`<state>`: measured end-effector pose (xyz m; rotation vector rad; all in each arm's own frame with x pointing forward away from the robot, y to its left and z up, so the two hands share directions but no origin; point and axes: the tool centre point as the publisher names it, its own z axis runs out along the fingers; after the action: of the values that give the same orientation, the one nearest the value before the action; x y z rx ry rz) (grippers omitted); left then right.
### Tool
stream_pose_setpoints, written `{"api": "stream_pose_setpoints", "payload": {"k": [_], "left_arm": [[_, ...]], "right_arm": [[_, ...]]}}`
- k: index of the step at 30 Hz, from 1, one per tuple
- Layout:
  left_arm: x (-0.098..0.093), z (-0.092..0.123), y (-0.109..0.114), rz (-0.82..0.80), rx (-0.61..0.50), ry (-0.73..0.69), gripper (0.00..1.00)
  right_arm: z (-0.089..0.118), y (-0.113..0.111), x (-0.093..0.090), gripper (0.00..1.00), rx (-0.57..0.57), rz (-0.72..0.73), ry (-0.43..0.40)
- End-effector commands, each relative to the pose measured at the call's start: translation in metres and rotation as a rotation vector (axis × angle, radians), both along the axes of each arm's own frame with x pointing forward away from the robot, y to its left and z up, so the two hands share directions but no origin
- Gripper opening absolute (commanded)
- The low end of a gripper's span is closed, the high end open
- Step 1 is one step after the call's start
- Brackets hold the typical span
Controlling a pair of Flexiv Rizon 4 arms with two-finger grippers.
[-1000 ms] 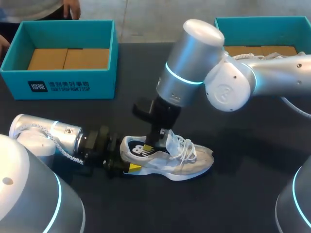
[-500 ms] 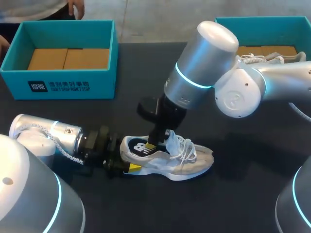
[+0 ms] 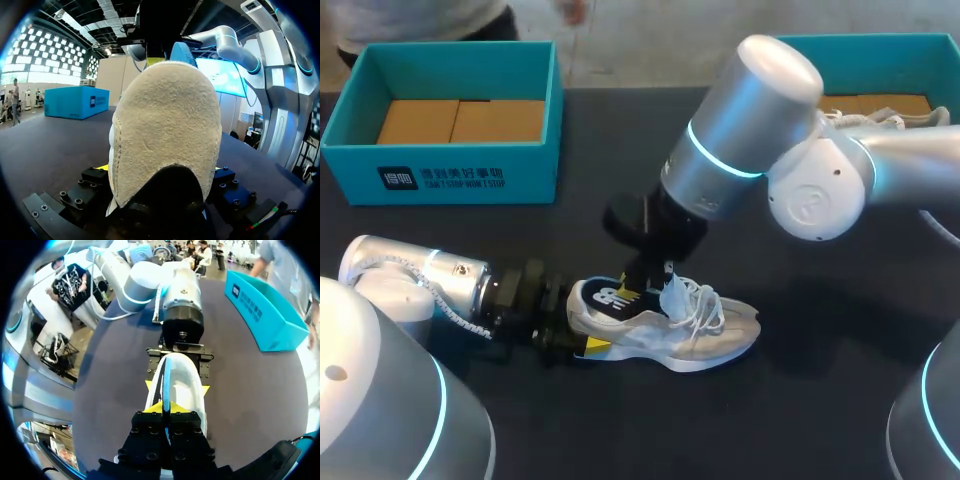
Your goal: Take the shoe out of the shoebox, open the shoe tongue, remove and reinsert the insole, then place the shoe into the shoebox
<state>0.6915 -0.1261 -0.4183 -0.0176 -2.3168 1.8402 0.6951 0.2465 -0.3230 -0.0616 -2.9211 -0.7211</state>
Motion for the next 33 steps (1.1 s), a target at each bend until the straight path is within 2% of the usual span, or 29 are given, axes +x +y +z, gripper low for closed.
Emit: {"api": "stream_pose_setpoints", "payload": {"k": [1,8,24,25,29,33], "left_arm": [[0.002,-0.003,0.0,0.001,0.001,0.001,0.0],[0.002,-0.003,0.0,0.001,0.001,0.001,0.0],[0.002,-0.003,0.0,0.001,0.001,0.001,0.0],[0.002,-0.003,0.0,0.001,0.001,0.001,0.0],[0.002,-0.003,0.0,0.001,0.001,0.001,0.0],[0.002,-0.003,0.0,0.001,0.001,0.001,0.0]], "right_arm": [[0.003,0.008,0.006,0.0,-0.01,0.021,0.004],[-0.002,0.014,0.013,0.0,-0.009,0.063,0.025],[-0.005,0.02,0.01,0.0,0.0,0.122,0.052],[-0.005,0.02,0.009,0.02,-0.002,0.123,0.053],[-0.004,0.021,0.008,0.21,-0.006,0.121,0.055],[-0.003,0.02,0.006,0.26,-0.009,0.117,0.055]]}}
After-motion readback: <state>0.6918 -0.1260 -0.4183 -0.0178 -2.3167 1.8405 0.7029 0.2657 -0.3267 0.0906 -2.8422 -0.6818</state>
